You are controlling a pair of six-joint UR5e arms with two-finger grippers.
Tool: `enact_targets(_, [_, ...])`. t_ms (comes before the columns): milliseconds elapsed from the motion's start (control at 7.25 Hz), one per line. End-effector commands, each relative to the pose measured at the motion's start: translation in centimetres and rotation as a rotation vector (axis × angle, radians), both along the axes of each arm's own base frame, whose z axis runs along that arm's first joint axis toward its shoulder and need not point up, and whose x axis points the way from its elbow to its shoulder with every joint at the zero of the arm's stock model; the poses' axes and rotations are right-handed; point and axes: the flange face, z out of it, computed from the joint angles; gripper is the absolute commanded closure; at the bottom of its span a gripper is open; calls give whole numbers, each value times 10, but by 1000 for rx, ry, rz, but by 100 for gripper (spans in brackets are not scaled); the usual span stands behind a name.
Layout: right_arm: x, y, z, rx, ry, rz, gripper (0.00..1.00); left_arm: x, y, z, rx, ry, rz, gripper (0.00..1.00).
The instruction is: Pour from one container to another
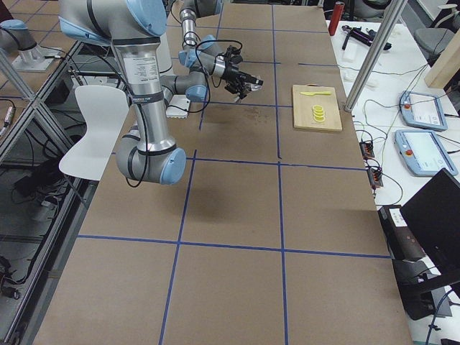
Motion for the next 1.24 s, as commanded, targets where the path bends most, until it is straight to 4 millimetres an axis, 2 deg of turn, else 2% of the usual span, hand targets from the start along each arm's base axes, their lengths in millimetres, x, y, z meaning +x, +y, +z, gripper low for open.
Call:
enact_targets(0, [33,-4,28,-70,-260,70,100,-6,1,-3,0,19,-3,100])
enact_targets(138, [45,-10,39,-77,-282,83,100,-16,3,4,1,37,-8,100])
enact_targets(276, [53,-15,58,-117,-286,79,100,-27,2,4,-49,90,-19,100])
enact_targets(414, [66,-23,78,-167,-304,87,100,-39,0,24,-141,147,-74,100])
enact_targets(690, [81,-38,89,-297,-463,75,100,-65,-14,48,-168,166,-232,100])
enact_targets(966, [94,-39,117,-370,-498,110,100,-92,-24,102,-227,189,-426,100])
enact_targets(1103, [106,-37,142,-408,-473,126,100,-115,-26,128,-211,178,-545,100])
